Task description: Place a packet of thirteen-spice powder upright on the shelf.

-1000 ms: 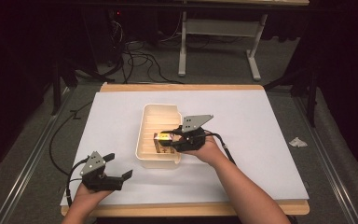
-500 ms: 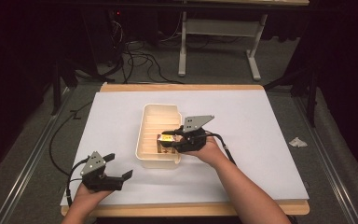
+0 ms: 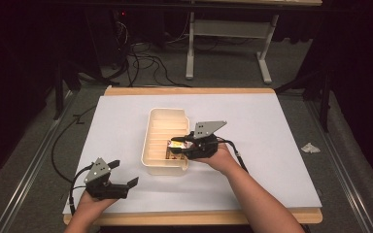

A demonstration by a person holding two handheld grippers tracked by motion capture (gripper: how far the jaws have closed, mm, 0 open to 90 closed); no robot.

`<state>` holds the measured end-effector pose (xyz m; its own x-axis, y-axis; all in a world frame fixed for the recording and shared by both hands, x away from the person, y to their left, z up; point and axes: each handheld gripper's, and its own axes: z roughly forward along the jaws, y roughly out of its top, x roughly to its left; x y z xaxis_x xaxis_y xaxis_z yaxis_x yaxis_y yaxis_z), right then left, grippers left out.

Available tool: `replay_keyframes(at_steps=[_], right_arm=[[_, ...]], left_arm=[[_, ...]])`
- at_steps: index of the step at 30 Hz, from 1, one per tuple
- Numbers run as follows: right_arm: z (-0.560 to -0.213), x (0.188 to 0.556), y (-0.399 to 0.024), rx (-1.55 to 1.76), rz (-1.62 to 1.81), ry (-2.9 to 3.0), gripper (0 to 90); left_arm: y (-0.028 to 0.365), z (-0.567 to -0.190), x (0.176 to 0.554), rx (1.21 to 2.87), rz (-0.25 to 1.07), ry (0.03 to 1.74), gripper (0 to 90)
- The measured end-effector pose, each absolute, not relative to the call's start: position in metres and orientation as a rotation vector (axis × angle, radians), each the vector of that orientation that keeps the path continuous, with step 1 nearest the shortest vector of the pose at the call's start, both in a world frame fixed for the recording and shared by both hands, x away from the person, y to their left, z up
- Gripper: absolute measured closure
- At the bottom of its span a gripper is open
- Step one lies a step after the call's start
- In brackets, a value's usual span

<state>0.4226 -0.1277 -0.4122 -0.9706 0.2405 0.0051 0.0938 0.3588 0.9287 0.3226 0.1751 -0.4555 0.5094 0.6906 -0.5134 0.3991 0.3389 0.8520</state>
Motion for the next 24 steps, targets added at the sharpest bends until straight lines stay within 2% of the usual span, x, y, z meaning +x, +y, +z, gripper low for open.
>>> replay_keyframes(at_steps=[24], right_arm=[[-0.421, 0.424, -0.111, 0.302, 1.686, 2.487, 64.3]], left_arm=[[0.176, -0.456, 0.322, 1.282, 0.248, 1.096, 4.9]])
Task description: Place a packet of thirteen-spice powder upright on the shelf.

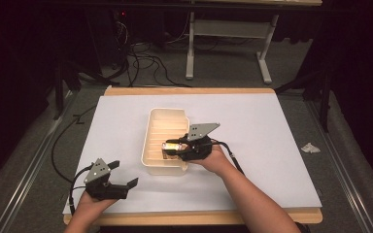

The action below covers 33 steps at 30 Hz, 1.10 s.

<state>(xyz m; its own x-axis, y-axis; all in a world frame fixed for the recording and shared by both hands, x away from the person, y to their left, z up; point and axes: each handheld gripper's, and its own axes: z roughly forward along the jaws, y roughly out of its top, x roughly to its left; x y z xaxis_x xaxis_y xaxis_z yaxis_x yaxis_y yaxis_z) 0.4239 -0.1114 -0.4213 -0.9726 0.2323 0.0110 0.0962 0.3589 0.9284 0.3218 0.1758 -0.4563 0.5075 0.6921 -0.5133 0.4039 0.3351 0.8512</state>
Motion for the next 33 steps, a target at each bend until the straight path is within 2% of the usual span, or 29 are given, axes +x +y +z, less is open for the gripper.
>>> replay_keyframes(at_steps=[12, 21, 33], right_arm=[[-0.4225, 0.4241, -0.1105, 0.325, 1.689, 2.49, 62.9], [-0.4218, 0.4255, -0.112, 0.384, 1.673, 2.499, 50.1], [-0.4182, 0.4228, -0.1142, 0.401, 1.667, 2.502, 40.5]], left_arm=[[0.1757, -0.4565, 0.3214, 1.281, 0.247, 1.097, 4.9], [0.1766, -0.4568, 0.3214, 1.283, 0.248, 1.099, 4.9], [0.1767, -0.4568, 0.3212, 1.281, 0.253, 1.097, 4.9]])
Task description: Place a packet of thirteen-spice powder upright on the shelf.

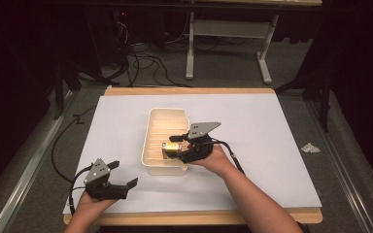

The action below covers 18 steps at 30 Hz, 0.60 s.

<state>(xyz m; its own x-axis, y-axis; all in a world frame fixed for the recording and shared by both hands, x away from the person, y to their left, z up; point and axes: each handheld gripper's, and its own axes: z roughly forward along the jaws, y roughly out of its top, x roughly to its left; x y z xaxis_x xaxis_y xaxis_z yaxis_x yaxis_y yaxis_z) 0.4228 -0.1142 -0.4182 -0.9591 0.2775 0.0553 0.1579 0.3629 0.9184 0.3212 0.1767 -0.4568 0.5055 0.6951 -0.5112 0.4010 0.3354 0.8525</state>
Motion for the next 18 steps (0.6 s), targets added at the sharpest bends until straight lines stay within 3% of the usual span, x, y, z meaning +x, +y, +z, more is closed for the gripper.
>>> replay_keyframes(at_steps=[18], right_arm=[[-0.41, 0.408, -0.136, 0.465, 1.632, 2.449, 32.4]], left_arm=[[0.177, -0.456, 0.322, 1.274, 0.251, 1.098, 4.9]])
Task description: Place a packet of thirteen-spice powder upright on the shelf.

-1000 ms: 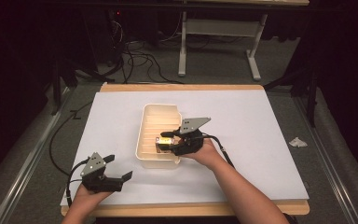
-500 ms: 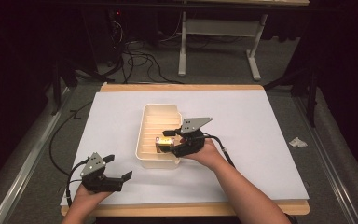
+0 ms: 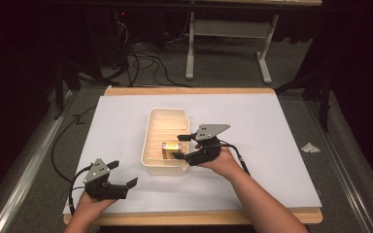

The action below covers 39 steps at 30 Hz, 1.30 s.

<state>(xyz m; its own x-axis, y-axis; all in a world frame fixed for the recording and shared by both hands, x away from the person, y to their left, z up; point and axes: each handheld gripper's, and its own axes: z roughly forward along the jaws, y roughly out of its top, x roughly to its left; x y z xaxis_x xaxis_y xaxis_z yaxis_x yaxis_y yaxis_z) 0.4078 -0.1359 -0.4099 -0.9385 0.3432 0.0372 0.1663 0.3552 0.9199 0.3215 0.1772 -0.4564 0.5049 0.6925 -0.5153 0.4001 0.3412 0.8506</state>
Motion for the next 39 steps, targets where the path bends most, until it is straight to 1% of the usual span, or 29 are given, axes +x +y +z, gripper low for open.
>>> replay_keyframes(at_steps=[2, 3, 10, 14, 15, 16, 19, 20, 23, 26, 28, 32, 33, 39], right_arm=[[-0.409, 0.407, -0.139, 0.474, 1.625, 2.448, 32.1], [-0.408, 0.404, -0.147, 0.486, 1.615, 2.433, 31.0], [-0.405, 0.396, -0.172, 0.565, 1.579, 2.377, 27.2], [-0.405, 0.391, -0.198, 0.65, 1.537, 2.329, 24.4], [-0.405, 0.391, -0.198, 0.65, 1.537, 2.329, 24.4], [-0.406, 0.388, -0.21, 0.694, 1.516, 2.311, 23.5], [-0.407, 0.386, -0.219, 0.714, 1.502, 2.291, 23.2], [-0.408, 0.383, -0.231, 0.755, 1.483, 2.27, 22.7], [-0.409, 0.38, -0.24, 0.784, 1.457, 2.261, 21.2], [-0.412, 0.37, -0.261, 0.848, 1.431, 2.207, 20.6], [-0.413, 0.366, -0.266, 0.86, 1.417, 2.194, 20.1], [-0.417, 0.347, -0.291, 0.914, 1.36, 2.135, 18.9], [-0.417, 0.347, -0.291, 0.914, 1.36, 2.135, 18.9], [-0.427, 0.319, -0.316, 0.989, 1.3, 2.05, 18.1]], left_arm=[[0.177, -0.456, 0.321, 1.277, 0.251, 1.096, 4.9], [0.176, -0.456, 0.321, 1.276, 0.25, 1.096, 4.9], [0.176, -0.456, 0.321, 1.28, 0.253, 1.091, 4.9], [0.176, -0.456, 0.321, 1.28, 0.252, 1.09, 4.9], [0.176, -0.456, 0.321, 1.28, 0.252, 1.09, 4.9], [0.175, -0.456, 0.321, 1.278, 0.251, 1.091, 4.9], [0.175, -0.456, 0.321, 1.278, 0.252, 1.09, 4.9], [0.174, -0.455, 0.322, 1.278, 0.246, 1.089, 4.9], [0.173, -0.455, 0.323, 1.277, 0.245, 1.089, 5.0], [0.171, -0.456, 0.325, 1.282, 0.244, 1.086, 5.0], [0.17, -0.455, 0.325, 1.281, 0.241, 1.086, 5.0], [0.169, -0.456, 0.328, 1.283, 0.245, 1.085, 5.0], [0.168, -0.456, 0.328, 1.282, 0.246, 1.087, 5.0], [0.167, -0.457, 0.332, 1.278, 0.267, 1.1, 5.2]])
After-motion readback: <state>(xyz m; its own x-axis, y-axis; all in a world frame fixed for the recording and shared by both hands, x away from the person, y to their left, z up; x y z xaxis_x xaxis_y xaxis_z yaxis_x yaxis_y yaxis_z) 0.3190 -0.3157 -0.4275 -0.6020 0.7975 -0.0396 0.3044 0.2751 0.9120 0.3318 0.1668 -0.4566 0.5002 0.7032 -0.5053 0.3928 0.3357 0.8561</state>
